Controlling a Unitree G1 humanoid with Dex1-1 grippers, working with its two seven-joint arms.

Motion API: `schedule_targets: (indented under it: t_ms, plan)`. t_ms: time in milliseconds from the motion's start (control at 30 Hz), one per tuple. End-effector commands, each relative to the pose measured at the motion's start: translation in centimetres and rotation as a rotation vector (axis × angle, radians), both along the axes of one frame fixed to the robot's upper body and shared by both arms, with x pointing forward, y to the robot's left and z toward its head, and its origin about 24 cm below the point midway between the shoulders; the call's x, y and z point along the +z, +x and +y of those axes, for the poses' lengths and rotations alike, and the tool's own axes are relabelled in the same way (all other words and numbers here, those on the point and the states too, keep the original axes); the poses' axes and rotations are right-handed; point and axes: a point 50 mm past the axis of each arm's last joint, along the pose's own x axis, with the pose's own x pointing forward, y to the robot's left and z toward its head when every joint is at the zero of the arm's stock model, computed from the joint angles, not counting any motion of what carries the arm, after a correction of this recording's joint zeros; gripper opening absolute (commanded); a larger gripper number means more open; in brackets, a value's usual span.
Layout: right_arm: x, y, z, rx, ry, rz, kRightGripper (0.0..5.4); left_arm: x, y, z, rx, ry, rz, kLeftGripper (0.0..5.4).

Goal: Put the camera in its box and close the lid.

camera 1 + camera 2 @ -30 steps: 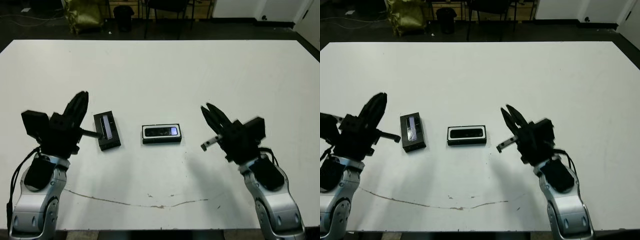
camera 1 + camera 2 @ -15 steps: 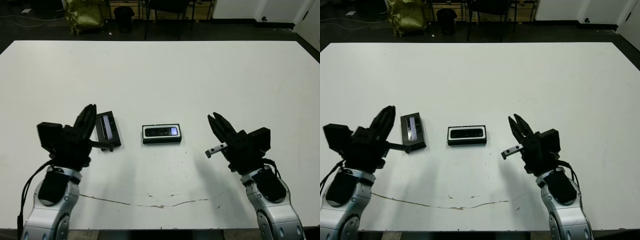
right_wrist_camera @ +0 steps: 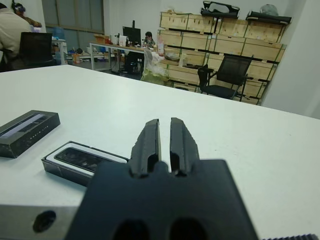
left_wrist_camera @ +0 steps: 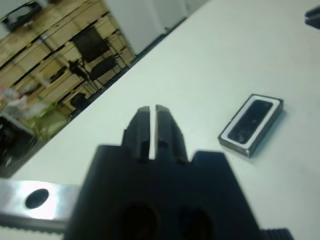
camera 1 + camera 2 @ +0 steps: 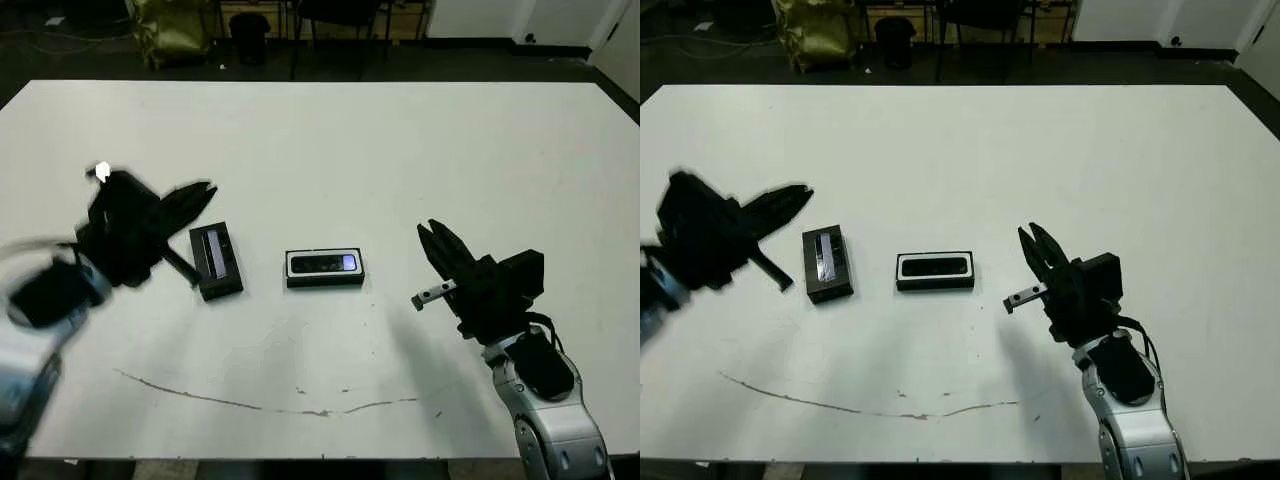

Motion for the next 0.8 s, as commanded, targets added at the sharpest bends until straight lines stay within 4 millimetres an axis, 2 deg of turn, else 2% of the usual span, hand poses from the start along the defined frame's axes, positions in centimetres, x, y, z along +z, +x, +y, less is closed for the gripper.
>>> schedule_targets:
  t_ms: [33, 433, 633, 800]
  plan:
    - [-0.6, -0.1, -0.4, -0.022, 0.002, 0.042, 0.02, -0.2, 0.8, -0.2, -0.045, 0.057, 0.096, 0.00]
    - [-0.5, -0.4, -0.9, -0.034, 0.010, 0.057, 0.02, -1.4, 2.3, -2.6, -0.182, 0.271, 0.287, 0.00]
    - [-0.6, -0.5, -1.0, -0.039, 0.009, 0.054, 0.02, -2.2, 2.2, -3.6, -0.244, 0.298, 0.392, 0.00]
    - [-0.7, -0.6, -1.1, -0.042, 0.008, 0.053, 0.02, -3.4, 2.0, -3.7, -0.212, 0.340, 0.459, 0.00]
